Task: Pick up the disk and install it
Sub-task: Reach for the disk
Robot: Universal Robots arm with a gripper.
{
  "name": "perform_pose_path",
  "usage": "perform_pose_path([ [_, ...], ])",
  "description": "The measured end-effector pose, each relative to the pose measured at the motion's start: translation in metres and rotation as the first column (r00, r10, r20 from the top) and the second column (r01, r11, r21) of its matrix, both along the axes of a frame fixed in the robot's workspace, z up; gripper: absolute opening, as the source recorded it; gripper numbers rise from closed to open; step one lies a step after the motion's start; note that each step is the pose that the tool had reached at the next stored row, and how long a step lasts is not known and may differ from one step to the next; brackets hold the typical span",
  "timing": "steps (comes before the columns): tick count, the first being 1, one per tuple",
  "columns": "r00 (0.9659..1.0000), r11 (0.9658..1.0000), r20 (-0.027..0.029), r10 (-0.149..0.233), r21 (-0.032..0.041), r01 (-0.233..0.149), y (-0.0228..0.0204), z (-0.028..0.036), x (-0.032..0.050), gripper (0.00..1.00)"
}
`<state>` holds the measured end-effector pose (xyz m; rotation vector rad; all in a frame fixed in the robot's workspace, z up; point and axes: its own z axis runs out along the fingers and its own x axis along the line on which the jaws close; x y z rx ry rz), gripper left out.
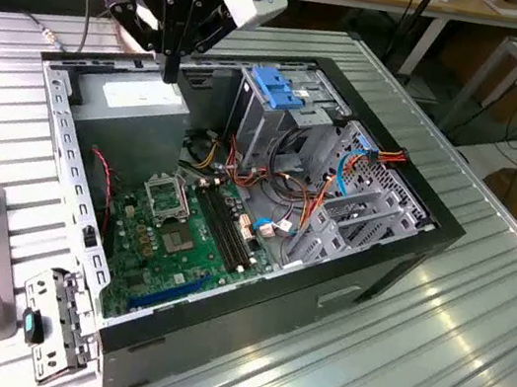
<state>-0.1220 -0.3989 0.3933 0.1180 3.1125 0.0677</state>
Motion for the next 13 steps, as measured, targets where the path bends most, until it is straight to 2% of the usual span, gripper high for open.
perform_pose_path([
  [13,1.0,1.0,0.0,0.0,0.0,0.0,0.0,0.0,-0.0037,0.11],
])
